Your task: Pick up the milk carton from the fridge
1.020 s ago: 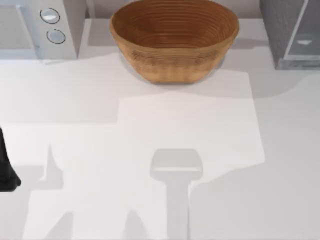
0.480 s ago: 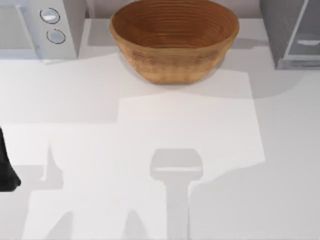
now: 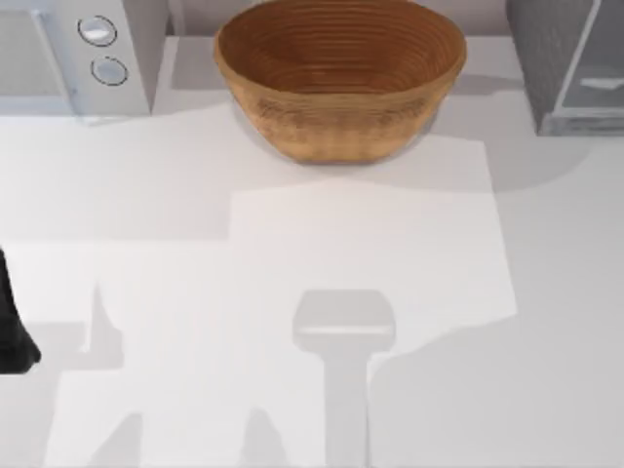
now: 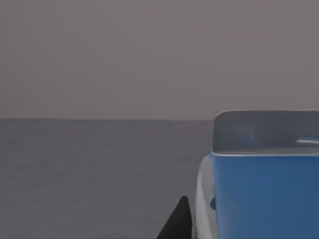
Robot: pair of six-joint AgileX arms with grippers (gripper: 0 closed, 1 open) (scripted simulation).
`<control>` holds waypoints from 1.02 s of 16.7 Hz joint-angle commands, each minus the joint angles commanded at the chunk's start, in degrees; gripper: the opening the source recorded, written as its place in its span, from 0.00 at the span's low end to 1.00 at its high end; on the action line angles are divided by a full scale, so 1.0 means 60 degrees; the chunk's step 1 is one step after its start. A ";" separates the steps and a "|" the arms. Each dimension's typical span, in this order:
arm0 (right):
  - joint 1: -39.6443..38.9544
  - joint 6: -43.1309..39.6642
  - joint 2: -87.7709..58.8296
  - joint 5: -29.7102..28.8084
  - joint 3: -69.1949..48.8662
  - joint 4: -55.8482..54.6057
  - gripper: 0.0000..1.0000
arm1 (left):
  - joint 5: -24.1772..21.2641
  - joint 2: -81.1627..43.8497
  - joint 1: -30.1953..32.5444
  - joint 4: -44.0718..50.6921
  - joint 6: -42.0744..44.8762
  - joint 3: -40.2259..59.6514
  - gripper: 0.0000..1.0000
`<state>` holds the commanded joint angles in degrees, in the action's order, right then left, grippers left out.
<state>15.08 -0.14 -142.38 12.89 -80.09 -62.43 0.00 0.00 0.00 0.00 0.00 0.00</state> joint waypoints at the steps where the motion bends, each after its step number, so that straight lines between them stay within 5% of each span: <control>1: 0.0000 0.0000 0.0000 0.0000 0.0000 0.0000 0.00 | 0.0000 0.0000 0.0000 0.0000 0.0000 0.0000 1.00; 17: 0.0031 0.0026 0.1296 0.0009 0.0028 0.1251 0.00 | 0.0000 0.0000 0.0000 0.0000 0.0000 0.0000 1.00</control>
<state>15.27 0.02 -134.60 12.94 -79.92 -54.93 0.00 0.00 0.00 0.00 0.00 0.00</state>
